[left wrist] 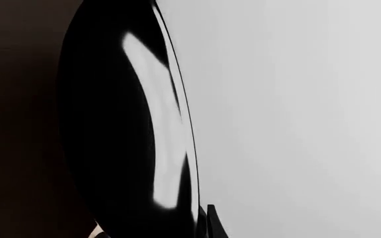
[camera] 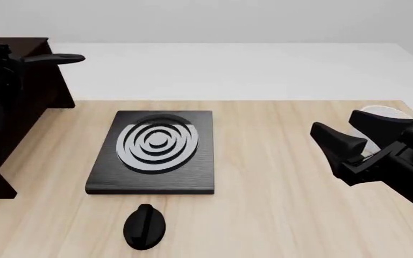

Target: Put the frying pan on the cabinet shelf.

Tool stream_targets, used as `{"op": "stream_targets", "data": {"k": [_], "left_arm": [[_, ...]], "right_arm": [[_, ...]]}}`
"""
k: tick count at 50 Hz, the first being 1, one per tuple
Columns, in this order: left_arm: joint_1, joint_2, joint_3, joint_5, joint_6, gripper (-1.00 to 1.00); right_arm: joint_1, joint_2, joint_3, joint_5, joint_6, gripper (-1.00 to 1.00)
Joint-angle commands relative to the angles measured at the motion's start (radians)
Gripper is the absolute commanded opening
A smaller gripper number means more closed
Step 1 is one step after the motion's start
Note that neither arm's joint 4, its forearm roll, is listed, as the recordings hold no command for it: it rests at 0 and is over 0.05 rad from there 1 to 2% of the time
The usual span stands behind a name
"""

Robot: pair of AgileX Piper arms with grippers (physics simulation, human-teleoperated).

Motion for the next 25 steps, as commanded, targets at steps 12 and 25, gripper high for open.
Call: {"op": "stream_targets", "data": {"k": [12,25], "left_arm": [[0.019,0.034,0.058,-0.103,-0.028,-1.00],[0.022,0.044,0.074,-0.119,-0.033,-1.00]], "right_arm": [[-0.002,0.007,-0.002,0.003,0.002,1.00],[-0.003,0.010,-0.002,0.004,0.002,1.00]]}}
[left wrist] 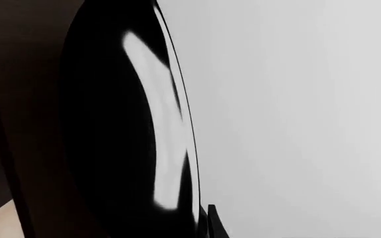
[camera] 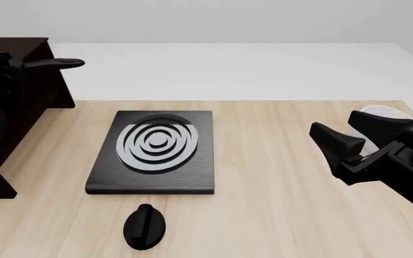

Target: Put the frying pan on the cabinet shelf.

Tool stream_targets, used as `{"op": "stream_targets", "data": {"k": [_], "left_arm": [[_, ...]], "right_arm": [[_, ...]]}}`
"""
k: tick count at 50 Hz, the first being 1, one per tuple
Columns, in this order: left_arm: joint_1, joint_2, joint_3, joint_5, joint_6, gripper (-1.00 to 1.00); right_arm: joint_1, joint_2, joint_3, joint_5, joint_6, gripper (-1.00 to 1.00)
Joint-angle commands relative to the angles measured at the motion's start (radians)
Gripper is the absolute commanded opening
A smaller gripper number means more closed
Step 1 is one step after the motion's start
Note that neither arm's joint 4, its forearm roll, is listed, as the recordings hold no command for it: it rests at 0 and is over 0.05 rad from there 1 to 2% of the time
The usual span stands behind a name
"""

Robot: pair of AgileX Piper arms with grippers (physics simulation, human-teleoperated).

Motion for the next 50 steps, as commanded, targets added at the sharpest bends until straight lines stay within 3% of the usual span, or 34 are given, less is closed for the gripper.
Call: {"op": "stream_targets", "data": {"k": [1,9,10,14,16,17,24,29,43,49,50], "left_arm": [[0.007,0.021,0.020,-0.015,0.007,-1.00],[0.004,0.002,0.011,-0.004,0.009,-1.00],[0.001,-0.001,0.013,-0.004,0.008,1.00],[-0.014,-0.012,0.027,-0.014,0.003,1.00],[-0.025,-0.010,0.047,-0.039,-0.031,1.00],[-0.024,-0.022,0.036,-0.016,0.003,1.00],[-0.030,-0.052,0.048,-0.011,0.000,1.00],[-0.045,-0.068,0.070,-0.022,-0.002,1.00],[-0.099,-0.194,0.151,-0.005,0.024,1.00],[-0.130,-0.261,0.193,0.017,0.050,1.00],[-0.126,-0.275,0.189,0.045,0.083,1.00]], "right_arm": [[-0.002,0.002,0.000,0.001,0.003,1.00],[0.011,0.014,-0.004,0.001,-0.005,1.00],[0.010,0.013,-0.004,0.001,-0.008,1.00],[0.014,0.013,-0.004,0.000,-0.017,1.00],[0.011,0.008,-0.005,0.000,-0.062,1.00],[0.006,0.008,-0.005,0.002,-0.047,1.00],[-0.045,-0.016,-0.001,0.013,-0.070,1.00],[-0.055,-0.030,0.004,0.012,-0.041,1.00],[-0.051,-0.017,0.002,0.014,-0.029,1.00],[-0.055,-0.021,0.002,0.014,-0.030,1.00],[-0.058,-0.025,0.003,0.014,-0.026,1.00]]}}
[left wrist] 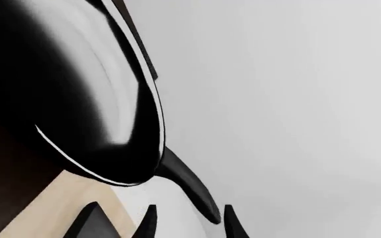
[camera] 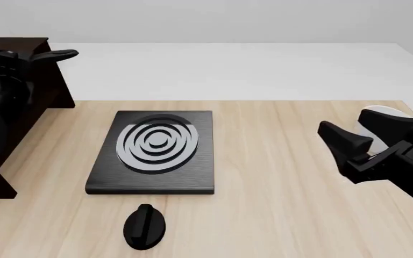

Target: Put the frying pan on the cabinet shelf.

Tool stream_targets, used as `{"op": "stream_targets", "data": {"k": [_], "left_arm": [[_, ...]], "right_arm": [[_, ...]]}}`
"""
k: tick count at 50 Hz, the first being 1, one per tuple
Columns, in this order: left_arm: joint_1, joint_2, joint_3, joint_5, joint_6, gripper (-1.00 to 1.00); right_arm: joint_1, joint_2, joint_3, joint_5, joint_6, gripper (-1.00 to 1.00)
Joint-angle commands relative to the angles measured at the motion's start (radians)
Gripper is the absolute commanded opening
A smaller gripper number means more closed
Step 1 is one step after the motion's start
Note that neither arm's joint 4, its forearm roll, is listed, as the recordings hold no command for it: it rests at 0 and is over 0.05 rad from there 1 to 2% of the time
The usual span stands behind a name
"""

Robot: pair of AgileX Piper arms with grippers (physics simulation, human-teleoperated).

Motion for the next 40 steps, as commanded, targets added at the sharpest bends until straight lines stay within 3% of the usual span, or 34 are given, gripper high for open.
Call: {"op": "stream_targets", "data": {"k": [1,2,9,13,16,21,22,24,33,35,36,38,40], "left_arm": [[-0.029,-0.113,0.037,0.076,0.104,1.00],[-0.038,-0.134,0.029,0.107,0.153,1.00],[-0.081,-0.220,0.089,0.131,0.170,1.00],[-0.102,-0.293,0.113,0.178,0.203,1.00],[-0.114,-0.347,0.102,0.261,0.279,1.00],[-0.152,-0.429,0.124,0.321,0.304,1.00],[-0.158,-0.446,0.123,0.346,0.322,1.00],[-0.144,-0.485,0.074,0.438,0.461,1.00],[-0.183,-0.584,0.105,0.518,0.524,1.00],[-0.183,-0.601,0.093,0.547,0.570,1.00],[-0.184,-0.615,0.080,0.574,0.625,1.00],[-0.189,-0.623,0.090,0.582,0.635,1.00],[-0.202,-0.643,0.081,0.613,0.733,1.00]], "right_arm": [[-0.010,-0.007,0.002,0.001,0.007,1.00],[-0.009,-0.005,0.001,0.002,0.004,1.00],[-0.013,-0.009,0.002,0.002,0.009,1.00],[-0.030,-0.024,0.006,0.003,0.019,1.00],[-0.046,-0.035,0.008,0.006,0.018,1.00],[-0.066,-0.053,0.012,0.008,0.027,1.00],[-0.065,-0.052,0.012,0.008,0.028,1.00],[-0.073,-0.060,0.014,0.009,0.030,1.00],[-0.086,-0.069,0.017,0.011,0.044,1.00],[-0.091,-0.074,0.018,0.011,0.049,1.00],[-0.095,-0.077,0.019,0.011,0.051,1.00],[-0.099,-0.080,0.020,0.012,0.054,1.00],[-0.111,-0.090,0.022,0.014,0.059,1.00]]}}
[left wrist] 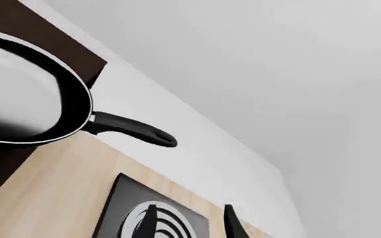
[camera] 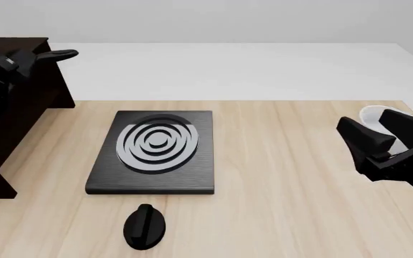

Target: Put the frying pan on the cabinet shelf.

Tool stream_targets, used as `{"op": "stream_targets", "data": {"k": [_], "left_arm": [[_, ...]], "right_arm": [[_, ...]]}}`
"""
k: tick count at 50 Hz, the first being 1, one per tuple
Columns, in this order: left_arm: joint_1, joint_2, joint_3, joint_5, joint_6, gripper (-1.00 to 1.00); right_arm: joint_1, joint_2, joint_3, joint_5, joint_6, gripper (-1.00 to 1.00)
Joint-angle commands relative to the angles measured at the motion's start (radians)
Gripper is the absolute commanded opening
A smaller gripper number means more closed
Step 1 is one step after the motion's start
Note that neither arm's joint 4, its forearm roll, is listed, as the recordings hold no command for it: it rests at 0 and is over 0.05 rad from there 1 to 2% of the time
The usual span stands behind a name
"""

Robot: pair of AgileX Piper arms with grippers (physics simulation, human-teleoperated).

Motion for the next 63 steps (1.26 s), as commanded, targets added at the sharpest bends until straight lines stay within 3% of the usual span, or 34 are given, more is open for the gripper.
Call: {"op": "stream_targets", "data": {"k": [1,2,7,10,13,23,26,39,40,41,42,52,56,58,63], "left_arm": [[-0.050,-0.121,0.004,0.143,0.205,1.00],[-0.051,-0.131,0.011,0.142,0.198,1.00],[-0.063,-0.169,0.016,0.171,0.345,1.00],[-0.009,-0.148,0.055,0.125,0.467,1.00],[-0.018,-0.162,0.098,0.103,0.426,1.00],[-0.040,-0.257,0.187,0.077,0.492,1.00],[-0.073,-0.308,0.216,0.091,0.441,1.00],[-0.112,-0.511,0.286,0.244,0.537,1.00],[-0.109,-0.524,0.293,0.254,0.579,1.00],[-0.117,-0.543,0.305,0.268,0.564,1.00],[-0.112,-0.543,0.306,0.287,0.533,1.00],[-0.103,-0.639,0.321,0.377,0.639,1.00],[-0.104,-0.644,0.306,0.399,0.625,1.00],[-0.082,-0.641,0.289,0.400,0.606,1.00],[-0.081,-0.649,0.271,0.414,0.618,1.00]], "right_arm": [[-0.034,-0.027,0.006,0.005,0.020,1.00],[-0.037,-0.029,0.007,0.006,0.019,1.00],[-0.059,-0.052,0.011,0.008,0.025,1.00],[-0.080,-0.072,0.015,0.012,0.028,1.00],[-0.094,-0.081,0.016,0.015,0.032,1.00],[-0.152,-0.122,0.022,0.030,0.043,1.00],[-0.167,-0.131,0.022,0.035,0.040,1.00],[-0.178,-0.113,0.017,0.045,0.020,1.00],[-0.180,-0.114,0.017,0.046,0.022,1.00],[-0.185,-0.110,0.016,0.049,0.020,1.00],[-0.191,-0.114,0.017,0.051,0.021,1.00],[-0.196,-0.112,0.015,0.054,0.015,1.00],[-0.197,-0.106,0.014,0.056,0.014,1.00],[-0.204,-0.105,0.017,0.057,0.042,1.00],[-0.215,-0.093,0.013,0.066,0.025,1.00]]}}
